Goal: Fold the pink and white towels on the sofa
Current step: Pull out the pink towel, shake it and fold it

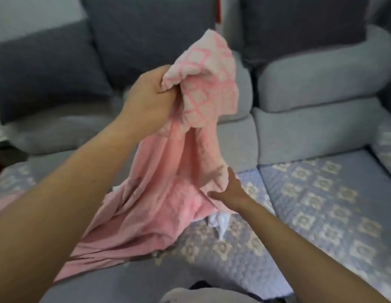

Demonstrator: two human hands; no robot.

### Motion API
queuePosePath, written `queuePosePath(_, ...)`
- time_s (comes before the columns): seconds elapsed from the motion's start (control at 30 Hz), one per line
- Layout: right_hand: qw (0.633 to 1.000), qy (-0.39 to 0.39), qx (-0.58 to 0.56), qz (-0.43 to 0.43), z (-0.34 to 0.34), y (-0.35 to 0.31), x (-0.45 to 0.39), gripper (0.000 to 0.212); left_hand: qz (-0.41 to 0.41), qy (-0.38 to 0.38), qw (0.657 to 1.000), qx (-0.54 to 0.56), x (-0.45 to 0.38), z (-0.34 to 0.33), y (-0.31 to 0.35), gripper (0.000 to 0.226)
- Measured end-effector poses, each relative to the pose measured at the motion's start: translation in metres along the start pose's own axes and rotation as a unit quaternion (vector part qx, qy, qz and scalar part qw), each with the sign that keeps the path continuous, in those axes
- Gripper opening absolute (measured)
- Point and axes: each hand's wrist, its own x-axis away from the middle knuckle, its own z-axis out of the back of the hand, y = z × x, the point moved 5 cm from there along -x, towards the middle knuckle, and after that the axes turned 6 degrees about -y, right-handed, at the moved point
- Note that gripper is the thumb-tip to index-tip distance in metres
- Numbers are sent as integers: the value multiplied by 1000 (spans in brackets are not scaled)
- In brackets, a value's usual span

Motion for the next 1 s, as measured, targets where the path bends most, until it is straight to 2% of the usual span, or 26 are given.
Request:
queuePosePath(0.1, 997, 63, 31, 34, -13, -52, -30, 122, -10, 66, 998, 8, 5, 47, 15, 31)
queuePosePath(0.2, 988, 117, 90, 36, -14, -82, -50, 115, -17, 101, 994, 25, 15, 89, 20, 36)
queuePosePath(0.23, 982, 136, 123, 39, -12, -89, -55, 103, -18, 117, 993, 28, 19, 102, 21, 36)
queuePosePath(0.27, 973, 148, 169, 45, -13, -95, -58, 83, -22, 133, 990, 30, 23, 115, 21, 36)
queuePosePath(0.33, 961, 130, 240, 45, -20, -97, -63, 48, -25, 168, 985, 39, 25, 136, 19, 38)
queuePosePath(0.4, 969, 92, 230, 15, -28, -77, -65, 34, -4, 218, 974, 62, 19, 156, 8, 39)
queuePosePath(0.5, 980, 154, 125, 9, -2, -44, -49, 16, 67, 265, 956, 105, 5, 179, -24, 25)
queuePosePath(0.53, 979, 188, 78, 10, 17, -40, -39, 18, 88, 262, 957, 86, 0, 183, -36, 25)
queuePosePath(0.6, 966, 259, 7, 17, 62, -46, -13, 33, 122, 238, 964, 4, -9, 182, -60, 32)
queuePosePath(0.63, 958, 287, 3, 26, 87, -54, 3, 39, 130, 224, 965, -45, -15, 179, -70, 34)
queuePosePath(0.7, 949, 310, 21, 49, 134, -70, 40, 35, 142, 216, 951, -168, -29, 172, -83, 32)
queuePosePath(0.73, 954, 291, 12, 67, 153, -77, 61, 33, 146, 222, 933, -242, -38, 168, -85, 32)
queuePosePath(0.8, 977, 169, -61, 112, 169, -81, 113, 24, 150, 218, 901, -345, -56, 153, -91, 40)
queuePosePath(0.83, 983, 104, -112, 104, 169, -76, 134, 29, 164, 192, 892, -374, -65, 140, -96, 44)
queuePosePath(0.87, 984, 66, -146, 81, 166, -68, 149, 37, 191, 147, 888, -391, -74, 121, -105, 46)
queuePosePath(0.9, 988, 48, -135, 52, 161, -54, 157, 38, 223, 93, 890, -386, -82, 98, -115, 45)
queuePosePath(0.93, 993, 62, -100, 14, 158, -38, 164, 31, 261, 40, 898, -351, -86, 73, -126, 41)
queuePosePath(1.0, 987, 127, -82, -64, 154, 1, 179, 24, 337, -67, 923, -172, -83, 9, -149, 31)
